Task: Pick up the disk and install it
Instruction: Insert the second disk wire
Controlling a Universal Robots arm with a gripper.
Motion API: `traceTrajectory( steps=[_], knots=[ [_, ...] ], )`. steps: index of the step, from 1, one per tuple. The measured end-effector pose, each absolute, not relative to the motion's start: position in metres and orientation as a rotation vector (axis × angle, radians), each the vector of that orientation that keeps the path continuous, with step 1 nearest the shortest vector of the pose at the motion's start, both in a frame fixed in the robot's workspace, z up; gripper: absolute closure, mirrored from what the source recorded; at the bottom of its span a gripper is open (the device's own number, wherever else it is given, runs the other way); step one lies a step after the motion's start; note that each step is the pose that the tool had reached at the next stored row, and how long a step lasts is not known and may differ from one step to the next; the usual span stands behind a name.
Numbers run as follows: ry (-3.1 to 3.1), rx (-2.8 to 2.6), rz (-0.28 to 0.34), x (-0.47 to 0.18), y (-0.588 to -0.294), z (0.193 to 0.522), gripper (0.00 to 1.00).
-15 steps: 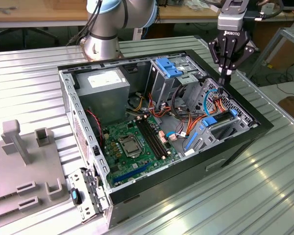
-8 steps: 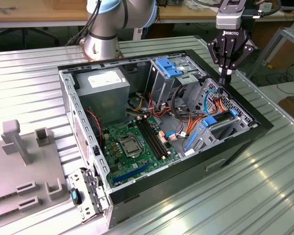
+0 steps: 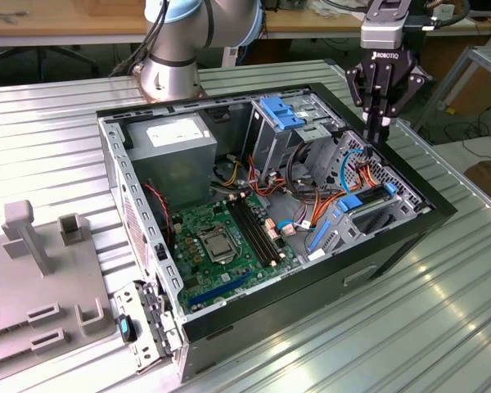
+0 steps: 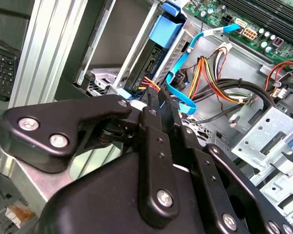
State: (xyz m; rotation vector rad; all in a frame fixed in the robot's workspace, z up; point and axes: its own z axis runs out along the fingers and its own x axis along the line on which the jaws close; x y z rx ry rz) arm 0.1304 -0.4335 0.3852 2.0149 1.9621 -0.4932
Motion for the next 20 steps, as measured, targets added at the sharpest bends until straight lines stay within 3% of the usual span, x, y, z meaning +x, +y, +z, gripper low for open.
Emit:
traceTrajectory(
  steps=[2,4,7,8,20],
  knots=[
    [1.958,2.011,-0.498,0.130,-0.433,0.384,0.75],
    [1.956,2.009,-0.502,0.130,-0.432,0.381,0.62],
    [1.953,2.006,-0.506,0.130,-0.431,0.377,0.61],
    [1.952,2.005,-0.507,0.130,-0.431,0.375,0.55],
    [1.914,1.967,-0.558,0.127,-0.414,0.360,0.55]
  ],
)
